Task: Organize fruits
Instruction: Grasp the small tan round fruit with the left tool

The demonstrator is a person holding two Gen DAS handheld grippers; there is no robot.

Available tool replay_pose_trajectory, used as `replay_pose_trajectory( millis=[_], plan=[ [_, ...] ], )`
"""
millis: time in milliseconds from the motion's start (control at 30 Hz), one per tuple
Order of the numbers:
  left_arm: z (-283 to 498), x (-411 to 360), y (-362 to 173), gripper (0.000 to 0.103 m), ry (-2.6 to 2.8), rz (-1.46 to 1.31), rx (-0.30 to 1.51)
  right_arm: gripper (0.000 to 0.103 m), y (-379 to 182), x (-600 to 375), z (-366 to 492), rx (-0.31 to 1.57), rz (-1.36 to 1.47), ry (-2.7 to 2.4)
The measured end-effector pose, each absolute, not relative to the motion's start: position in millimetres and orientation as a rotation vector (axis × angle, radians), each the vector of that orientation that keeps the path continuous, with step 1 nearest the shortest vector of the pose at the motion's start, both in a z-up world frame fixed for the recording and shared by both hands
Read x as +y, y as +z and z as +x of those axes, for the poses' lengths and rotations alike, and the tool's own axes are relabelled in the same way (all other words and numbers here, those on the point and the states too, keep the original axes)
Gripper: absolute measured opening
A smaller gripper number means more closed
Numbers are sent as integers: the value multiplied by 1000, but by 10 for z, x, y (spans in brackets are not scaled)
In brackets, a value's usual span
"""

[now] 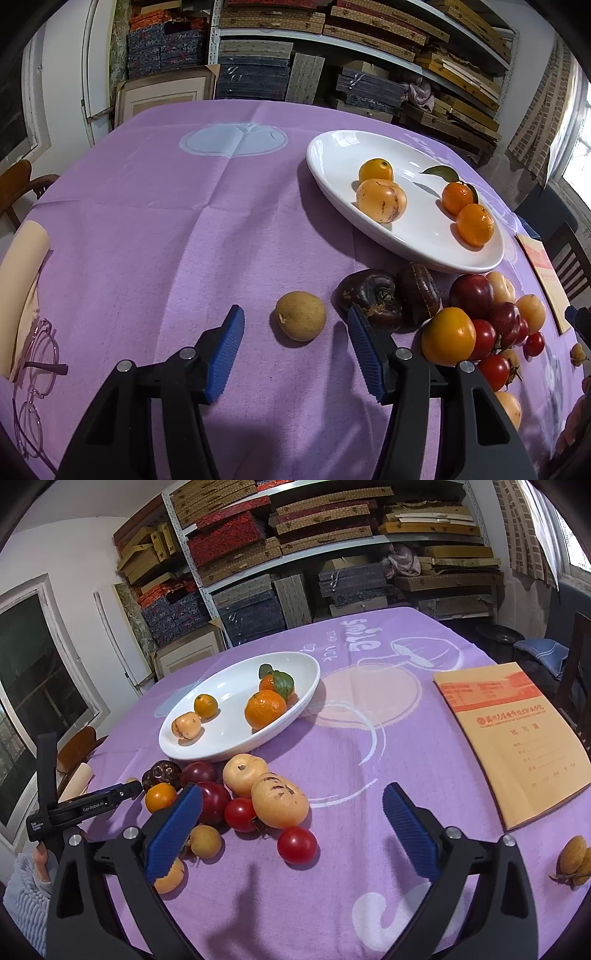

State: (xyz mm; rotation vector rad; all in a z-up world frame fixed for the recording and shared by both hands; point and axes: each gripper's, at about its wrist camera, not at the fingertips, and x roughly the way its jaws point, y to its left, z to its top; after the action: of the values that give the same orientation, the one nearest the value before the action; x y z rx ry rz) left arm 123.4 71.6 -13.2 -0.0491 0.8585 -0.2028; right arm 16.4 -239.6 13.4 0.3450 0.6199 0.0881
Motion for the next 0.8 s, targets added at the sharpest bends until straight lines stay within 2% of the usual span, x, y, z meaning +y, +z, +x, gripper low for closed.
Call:
replay_pose_trajectory(
  millis=[167,300,367,433,500,533,800],
  plan=[
    [1246,802,-136,60,-150,-77,866,99,127,-2413,166,622,358,83],
    [1261,764,-147,74,-101,-37,879,99,114,-2403,176,629,356,79],
    [1268,769,-145,74,-94,-36,880,99,110,-2398,182,632,355,79],
    [1272,769,-143,68,-113,-42,875,99,103,-2388,188,636,353,78],
    [1285,732,-136,49,-148,-32,870,99,96,-2390,196,639,353,77],
    [1286,705,-140,45,-155,-19,871,99,95,-2393,194,640,354,77],
    [1281,669,-156,44,-185,-16,871,99,97,-2418,189,641,369,75]
  ],
)
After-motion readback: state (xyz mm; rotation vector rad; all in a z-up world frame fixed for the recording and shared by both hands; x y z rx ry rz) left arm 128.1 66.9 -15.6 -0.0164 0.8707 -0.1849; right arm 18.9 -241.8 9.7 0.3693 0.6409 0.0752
